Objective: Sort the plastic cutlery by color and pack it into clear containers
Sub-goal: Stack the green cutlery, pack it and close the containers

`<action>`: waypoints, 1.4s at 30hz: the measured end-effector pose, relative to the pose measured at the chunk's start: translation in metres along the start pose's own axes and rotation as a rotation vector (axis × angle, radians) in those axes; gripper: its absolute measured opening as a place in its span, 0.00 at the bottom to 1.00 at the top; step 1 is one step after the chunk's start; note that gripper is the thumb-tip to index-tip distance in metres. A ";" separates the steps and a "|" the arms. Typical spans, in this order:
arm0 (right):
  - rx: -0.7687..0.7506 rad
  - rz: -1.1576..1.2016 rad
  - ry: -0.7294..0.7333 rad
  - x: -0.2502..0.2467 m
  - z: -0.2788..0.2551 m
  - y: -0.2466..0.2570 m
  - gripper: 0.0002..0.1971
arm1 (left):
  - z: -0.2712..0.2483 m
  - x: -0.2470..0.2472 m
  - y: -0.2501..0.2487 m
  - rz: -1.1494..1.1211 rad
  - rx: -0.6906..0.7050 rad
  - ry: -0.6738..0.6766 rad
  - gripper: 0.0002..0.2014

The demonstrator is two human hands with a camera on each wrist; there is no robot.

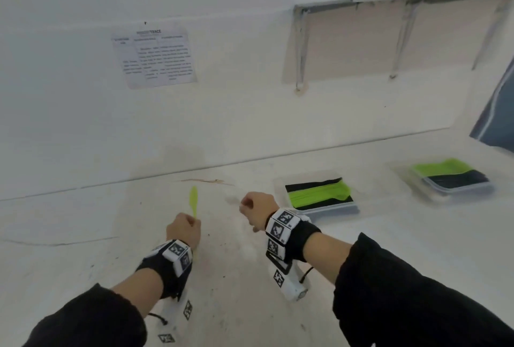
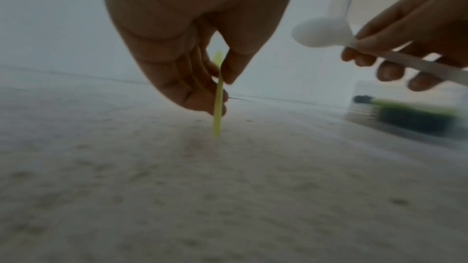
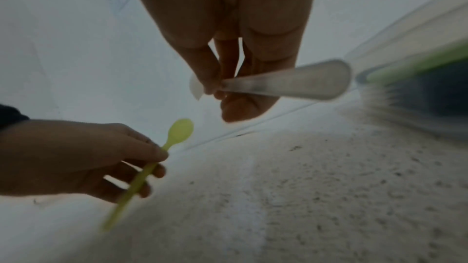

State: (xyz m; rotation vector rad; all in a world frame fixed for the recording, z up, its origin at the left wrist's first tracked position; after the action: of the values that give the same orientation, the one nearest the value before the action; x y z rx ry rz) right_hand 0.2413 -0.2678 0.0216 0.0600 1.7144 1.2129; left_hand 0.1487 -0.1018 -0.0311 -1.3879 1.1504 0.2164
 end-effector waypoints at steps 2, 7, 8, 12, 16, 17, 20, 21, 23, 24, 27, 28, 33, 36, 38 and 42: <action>0.016 -0.005 -0.087 -0.014 -0.006 0.000 0.11 | -0.024 0.009 -0.019 -0.185 0.075 0.008 0.05; 0.000 0.001 -0.235 -0.053 -0.028 -0.005 0.14 | -0.100 0.050 -0.078 -0.529 0.179 0.190 0.04; 0.004 0.012 -0.264 -0.062 -0.035 -0.011 0.12 | -0.112 0.061 -0.087 -0.584 0.173 0.219 0.04; 0.085 0.141 -0.354 -0.103 -0.072 -0.050 0.14 | -0.165 0.103 -0.122 -0.806 0.132 0.341 0.01; 0.202 0.211 -0.412 -0.150 -0.108 -0.102 0.10 | -0.217 0.149 -0.156 -0.924 0.122 0.464 0.05; 0.215 0.220 -0.416 -0.160 -0.117 -0.115 0.10 | -0.228 0.161 -0.163 -0.933 0.120 0.482 0.05; 0.215 0.218 -0.408 -0.186 -0.140 -0.145 0.09 | -0.256 0.190 -0.179 -0.961 0.101 0.506 0.07; 0.220 0.199 -0.395 -0.193 -0.146 -0.152 0.10 | -0.263 0.197 -0.182 -0.962 0.103 0.510 0.07; 0.225 0.175 -0.360 -0.204 -0.155 -0.164 0.10 | -0.275 0.208 -0.188 -0.955 0.118 0.516 0.08; 0.224 0.164 -0.341 -0.209 -0.158 -0.168 0.11 | -0.280 0.212 -0.189 -0.949 0.125 0.515 0.08; 0.192 0.112 -0.296 -0.218 -0.163 -0.174 0.11 | -0.288 0.220 -0.193 -0.924 0.144 0.506 0.07; 0.182 0.096 -0.288 -0.220 -0.163 -0.174 0.11 | -0.289 0.221 -0.194 -0.916 0.153 0.504 0.06; 0.201 0.158 -0.344 -0.222 -0.158 -0.180 0.09 | -0.285 0.224 -0.203 -0.906 0.189 0.487 0.03; 0.219 0.182 -0.354 -0.226 -0.153 -0.184 0.13 | -0.282 0.228 -0.209 -0.912 0.197 0.498 0.05; 0.207 0.196 -0.359 -0.230 -0.149 -0.186 0.13 | -0.278 0.231 -0.212 -0.908 0.205 0.504 0.05; 0.182 0.202 -0.331 -0.231 -0.141 -0.189 0.10 | -0.268 0.239 -0.218 -0.895 0.218 0.493 0.04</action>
State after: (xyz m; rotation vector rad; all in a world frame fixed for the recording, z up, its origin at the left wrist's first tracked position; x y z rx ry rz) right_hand 0.3427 -0.5818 0.0401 0.5260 1.5463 1.1151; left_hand 0.2862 -0.4976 -0.0033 -1.6642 0.7918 -0.9011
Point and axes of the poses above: each hand's wrist, its own z-axis towards the middle knuckle, its own x-axis out of the palm, y = z × x, the point moved 5 cm from there along z, towards the middle knuckle, and after that the axes turned 7 degrees about -x, right-handed, at the moved point
